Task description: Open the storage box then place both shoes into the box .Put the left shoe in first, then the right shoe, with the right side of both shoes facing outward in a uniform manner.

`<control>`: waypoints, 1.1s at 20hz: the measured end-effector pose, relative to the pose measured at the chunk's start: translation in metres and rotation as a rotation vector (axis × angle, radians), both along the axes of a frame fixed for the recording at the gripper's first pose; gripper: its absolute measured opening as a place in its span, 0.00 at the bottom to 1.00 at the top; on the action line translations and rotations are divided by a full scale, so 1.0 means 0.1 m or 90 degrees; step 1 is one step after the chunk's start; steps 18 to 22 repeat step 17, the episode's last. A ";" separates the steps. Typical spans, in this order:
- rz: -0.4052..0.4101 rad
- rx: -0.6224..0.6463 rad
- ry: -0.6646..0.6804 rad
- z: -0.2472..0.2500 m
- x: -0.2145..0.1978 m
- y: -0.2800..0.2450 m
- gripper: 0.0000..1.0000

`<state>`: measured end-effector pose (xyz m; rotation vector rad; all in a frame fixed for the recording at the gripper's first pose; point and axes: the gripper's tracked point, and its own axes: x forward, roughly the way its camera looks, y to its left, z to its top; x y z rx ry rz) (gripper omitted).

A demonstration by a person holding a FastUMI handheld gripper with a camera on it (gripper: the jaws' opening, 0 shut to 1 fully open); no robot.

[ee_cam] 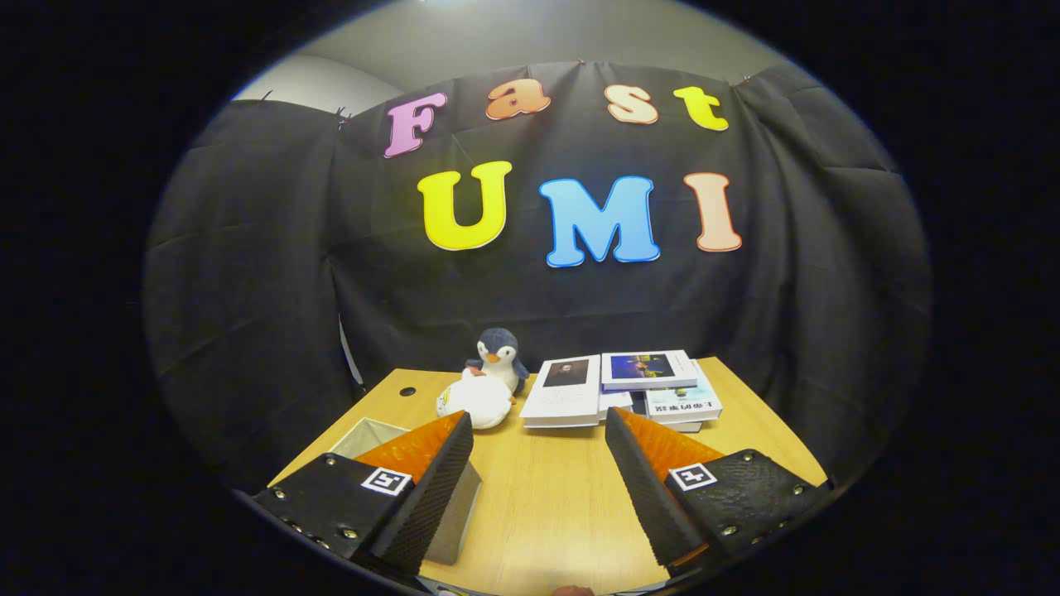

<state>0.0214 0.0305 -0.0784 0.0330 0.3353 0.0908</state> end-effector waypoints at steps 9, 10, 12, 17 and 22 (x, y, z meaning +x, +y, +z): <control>-0.056 -0.039 -0.093 0.29 0.05 -0.75 0.98; -0.053 -0.038 -0.097 0.32 0.04 -0.77 0.98; -0.049 -0.044 -0.104 0.38 0.04 -0.81 0.98; -0.047 -0.062 -0.121 0.46 0.04 -0.81 0.98; -0.047 -0.062 -0.121 0.46 0.04 -0.81 0.98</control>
